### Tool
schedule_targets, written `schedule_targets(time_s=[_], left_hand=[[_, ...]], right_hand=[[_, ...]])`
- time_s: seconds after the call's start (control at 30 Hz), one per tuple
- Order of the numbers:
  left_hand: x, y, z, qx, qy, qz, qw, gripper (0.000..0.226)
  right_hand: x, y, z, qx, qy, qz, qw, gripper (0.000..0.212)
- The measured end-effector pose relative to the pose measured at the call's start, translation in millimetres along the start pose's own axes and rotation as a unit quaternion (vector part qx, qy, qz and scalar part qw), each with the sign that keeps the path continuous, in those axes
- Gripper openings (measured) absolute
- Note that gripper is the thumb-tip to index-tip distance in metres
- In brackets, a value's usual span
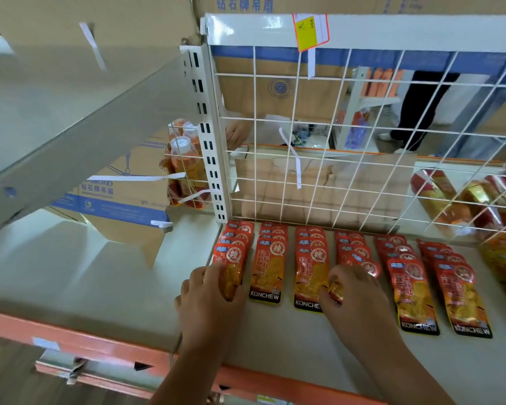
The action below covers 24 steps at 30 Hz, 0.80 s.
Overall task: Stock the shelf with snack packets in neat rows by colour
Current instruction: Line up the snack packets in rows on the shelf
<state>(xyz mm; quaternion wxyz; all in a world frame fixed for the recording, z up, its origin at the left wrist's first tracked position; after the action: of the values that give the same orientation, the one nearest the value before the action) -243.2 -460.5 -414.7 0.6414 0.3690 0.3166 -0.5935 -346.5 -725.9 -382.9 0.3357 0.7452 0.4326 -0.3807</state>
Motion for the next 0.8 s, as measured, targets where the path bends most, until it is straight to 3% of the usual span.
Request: schedule_targets(time_s=[0.33,0.47,0.6,0.8], left_hand=[[0.2,-0.2,-0.5,0.008,0.011,0.0,1.0,0.058],[-2.1,-10.8,22.0,0.109,-0.008,0.047,0.993,0.045],[10.1,-29.5,56.5,0.205,-0.042,0.045,0.977,0.046],[31.2,-47.9,93.3,0.241,-0.066,0.004,0.968,0.042]], right_hand=[[0.4,-5.9,17.5,0.039,-0.053,-0.038,0.997,0.028],[1.3,-7.5,20.5,0.058,-0.088,-0.072,0.992,0.041],[4.4,-6.4,21.8,0.061,-0.103,-0.103,0.987,0.049],[0.5,-8.4,21.6,0.043,-0.118,-0.116,0.985,0.051]])
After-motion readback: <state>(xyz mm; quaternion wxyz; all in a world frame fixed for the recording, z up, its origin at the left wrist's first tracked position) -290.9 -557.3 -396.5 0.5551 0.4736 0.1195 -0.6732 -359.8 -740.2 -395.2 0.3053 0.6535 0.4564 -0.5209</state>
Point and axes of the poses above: each hand's wrist, its own y-axis towards the middle knuckle, its own x-axis out of the palm, z = x × y, the point moved 9 cm from there along y, towards the middle knuckle, and after that the axes turned 2 degrees about -x, right-handed, at the moved point
